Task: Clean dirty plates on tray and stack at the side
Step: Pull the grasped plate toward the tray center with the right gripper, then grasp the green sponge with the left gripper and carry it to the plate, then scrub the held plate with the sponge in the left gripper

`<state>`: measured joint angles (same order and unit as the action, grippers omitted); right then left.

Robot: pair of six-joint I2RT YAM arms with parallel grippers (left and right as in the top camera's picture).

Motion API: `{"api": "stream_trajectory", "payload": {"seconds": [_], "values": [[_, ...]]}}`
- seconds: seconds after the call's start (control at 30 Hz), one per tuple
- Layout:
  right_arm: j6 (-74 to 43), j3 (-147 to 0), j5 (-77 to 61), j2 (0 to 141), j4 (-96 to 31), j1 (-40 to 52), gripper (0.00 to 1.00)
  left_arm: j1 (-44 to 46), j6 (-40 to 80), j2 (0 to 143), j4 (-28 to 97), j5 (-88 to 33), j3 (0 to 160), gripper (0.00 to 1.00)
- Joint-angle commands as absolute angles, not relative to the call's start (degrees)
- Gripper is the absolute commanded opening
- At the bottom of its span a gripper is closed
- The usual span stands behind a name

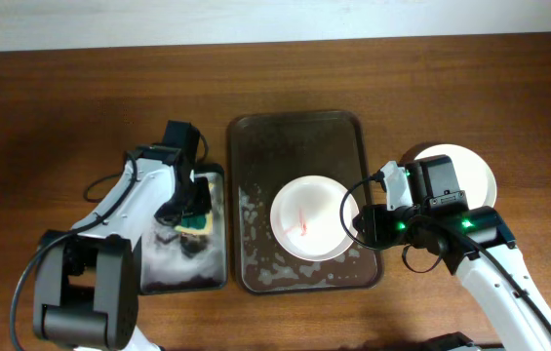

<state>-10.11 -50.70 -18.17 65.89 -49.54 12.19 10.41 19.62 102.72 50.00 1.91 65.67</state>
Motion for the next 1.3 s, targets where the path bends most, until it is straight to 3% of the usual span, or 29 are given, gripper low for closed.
{"api": "stream_trajectory", "payload": {"seconds": [0.0, 0.03, 0.27, 0.37, 0.5, 0.57, 0.73, 0.97, 1.17, 1.27], "values": [[-9.9, -51.8, -18.9, 65.4, -49.5, 12.0, 0.51, 10.0, 20.3, 102.4, 44.6, 0.7, 58.0, 0.13], [-9.9, -51.8, -18.9, 65.4, -49.5, 12.0, 0.51, 10.0, 20.3, 102.4, 42.1, -0.5, 55.3, 0.00], [-9.9, -51.8, -18.8, 65.4, -49.4, 12.0, 0.51, 9.7, 19.6, 100.6, 57.6, -0.3, 73.4, 0.00], [-9.9, -51.8, -10.9, 65.6, -48.4, 12.0, 0.51, 10.4, 19.5, 100.6, 63.9, -0.3, 79.9, 0.00], [-9.9, -51.8, -8.6, 78.7, -44.7, 12.0, 0.52, 19.0, 17.9, 100.6, 64.6, -4.4, 84.2, 0.00], [-9.9, -51.8, -10.8, 85.7, -40.2, 12.0, 0.45, 23.7, 19.4, 100.6, 64.5, -5.3, 84.2, 0.00], [-10.0, -51.8, -12.0, 99.0, -31.0, 12.0, 0.04, 31.0, 26.5, 100.6, 59.0, -8.0, 84.1, 0.00], [-14.0, -51.8, -11.4, 99.0, -31.1, 12.0, 0.04, 37.1, 39.3, 106.1, 43.9, -15.8, 76.5, 0.00], [-14.0, -51.8, -11.4, 99.0, -31.2, 12.0, 0.04, 37.8, 41.4, 118.7, 36.4, -28.9, 75.5, 0.00], [-14.0, -51.8, -11.4, 99.0, -31.7, 12.0, 0.04, 38.0, 40.7, 122.7, 39.3, -23.4, 75.5, 0.00]]}}
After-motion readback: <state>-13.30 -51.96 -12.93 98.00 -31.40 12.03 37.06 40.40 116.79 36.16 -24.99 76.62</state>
